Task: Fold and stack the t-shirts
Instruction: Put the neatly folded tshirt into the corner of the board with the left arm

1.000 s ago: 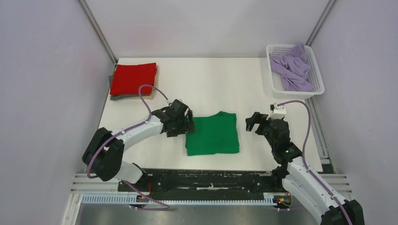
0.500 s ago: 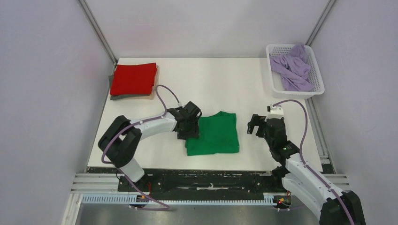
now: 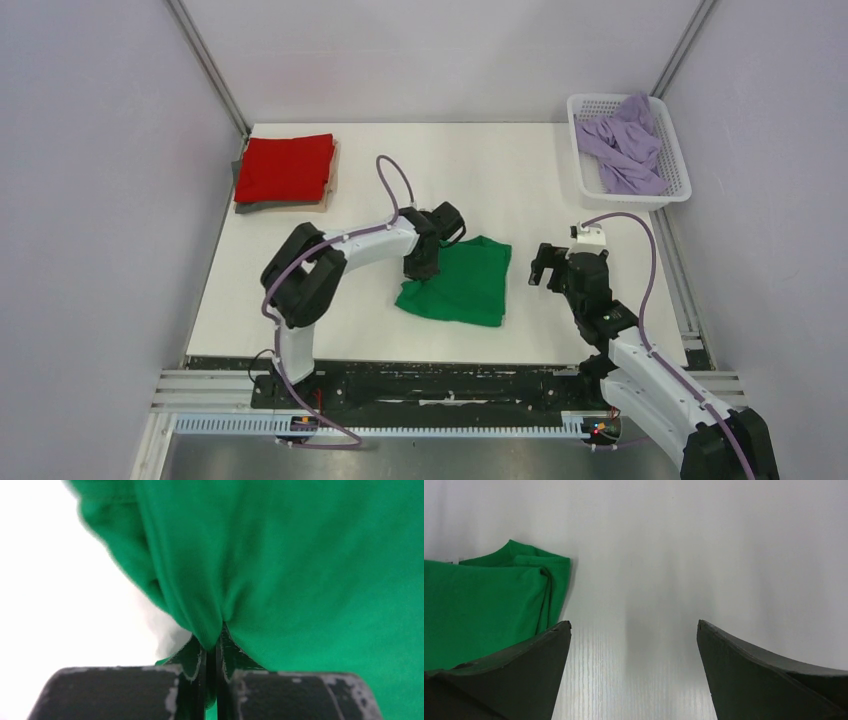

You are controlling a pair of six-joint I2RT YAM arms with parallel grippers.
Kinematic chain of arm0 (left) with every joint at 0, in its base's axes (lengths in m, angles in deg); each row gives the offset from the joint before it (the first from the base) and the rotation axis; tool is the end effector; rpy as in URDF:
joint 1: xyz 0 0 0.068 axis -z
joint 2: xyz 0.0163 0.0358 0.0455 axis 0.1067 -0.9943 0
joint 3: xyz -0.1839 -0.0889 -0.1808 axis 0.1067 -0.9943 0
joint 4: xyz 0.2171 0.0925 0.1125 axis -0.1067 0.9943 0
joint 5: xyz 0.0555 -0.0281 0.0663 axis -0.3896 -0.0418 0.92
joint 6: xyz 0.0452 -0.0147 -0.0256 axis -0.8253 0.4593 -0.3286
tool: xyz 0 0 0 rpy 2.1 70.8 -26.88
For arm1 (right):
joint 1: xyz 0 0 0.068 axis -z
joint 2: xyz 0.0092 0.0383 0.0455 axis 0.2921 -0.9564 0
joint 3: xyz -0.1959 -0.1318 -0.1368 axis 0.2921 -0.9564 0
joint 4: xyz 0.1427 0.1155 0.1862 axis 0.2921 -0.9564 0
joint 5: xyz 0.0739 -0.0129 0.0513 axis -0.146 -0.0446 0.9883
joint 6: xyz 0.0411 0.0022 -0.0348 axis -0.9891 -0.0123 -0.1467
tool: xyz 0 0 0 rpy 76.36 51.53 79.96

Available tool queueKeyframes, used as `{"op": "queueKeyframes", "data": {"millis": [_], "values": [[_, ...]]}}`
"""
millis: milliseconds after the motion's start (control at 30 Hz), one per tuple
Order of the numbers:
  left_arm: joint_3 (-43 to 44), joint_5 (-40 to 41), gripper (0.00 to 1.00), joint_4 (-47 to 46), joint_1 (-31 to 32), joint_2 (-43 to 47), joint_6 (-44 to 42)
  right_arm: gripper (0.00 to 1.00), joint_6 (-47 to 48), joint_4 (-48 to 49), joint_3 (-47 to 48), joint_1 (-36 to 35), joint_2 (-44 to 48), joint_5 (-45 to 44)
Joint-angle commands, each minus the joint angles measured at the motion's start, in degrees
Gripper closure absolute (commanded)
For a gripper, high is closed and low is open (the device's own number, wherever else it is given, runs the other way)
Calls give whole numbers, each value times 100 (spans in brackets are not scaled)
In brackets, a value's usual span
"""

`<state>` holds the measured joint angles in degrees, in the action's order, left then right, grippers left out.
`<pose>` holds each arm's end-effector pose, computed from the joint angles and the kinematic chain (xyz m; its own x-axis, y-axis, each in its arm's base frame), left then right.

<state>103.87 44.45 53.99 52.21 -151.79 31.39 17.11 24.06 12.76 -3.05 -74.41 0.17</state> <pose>0.2547 -0.2544 0.1647 -0.9614 0.0218 -0.2745 0.0207 0.9998 0.0068 0.1602 0.0480 0.1808 -0.4625 0.1496 -0.8739 0.0422 0.9883 0.1468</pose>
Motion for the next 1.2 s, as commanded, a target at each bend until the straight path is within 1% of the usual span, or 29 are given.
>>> {"op": "queueKeyframes", "data": {"millis": [0,33,100,167,300,400,500,633,700,867,1000,1167], "values": [[1195,2561,98,763,-100,-862,-697,2,49,108,130,8,-24,-392],[1438,3012,98,905,-104,-963,-862,2,37,109,138,8,-41,-455],[1852,3624,98,979,-148,-1132,-1404,2,49,-6,173,8,-72,-503],[2242,3931,98,978,-248,-1284,-1936,2,60,-44,190,9,-94,-510],[2826,4232,98,787,-598,-1374,-2848,2,77,-47,212,8,-176,-582],[3013,4230,98,394,-917,-1260,-3510,2,-5,-144,243,8,-231,-665],[3242,4157,98,143,-1317,-1142,-3900,2,-52,-145,247,8,-241,-632],[3401,3759,98,-524,-1877,-954,-4583,2,-55,-144,248,8,-257,-706],[3547,3555,98,-712,-2162,-981,-4853,2,-72,-151,245,9,-296,-841],[4319,3546,98,-615,-2543,-1318,-5412,2,-66,-213,334,8,-492,-932],[4921,3541,98,-291,-2760,-1550,-5522,2,-44,-304,406,8,-653,-1008],[5295,3653,98,-145,-2931,-1582,-5712,2,-59,-429,478,8,-781,-1183]]}}
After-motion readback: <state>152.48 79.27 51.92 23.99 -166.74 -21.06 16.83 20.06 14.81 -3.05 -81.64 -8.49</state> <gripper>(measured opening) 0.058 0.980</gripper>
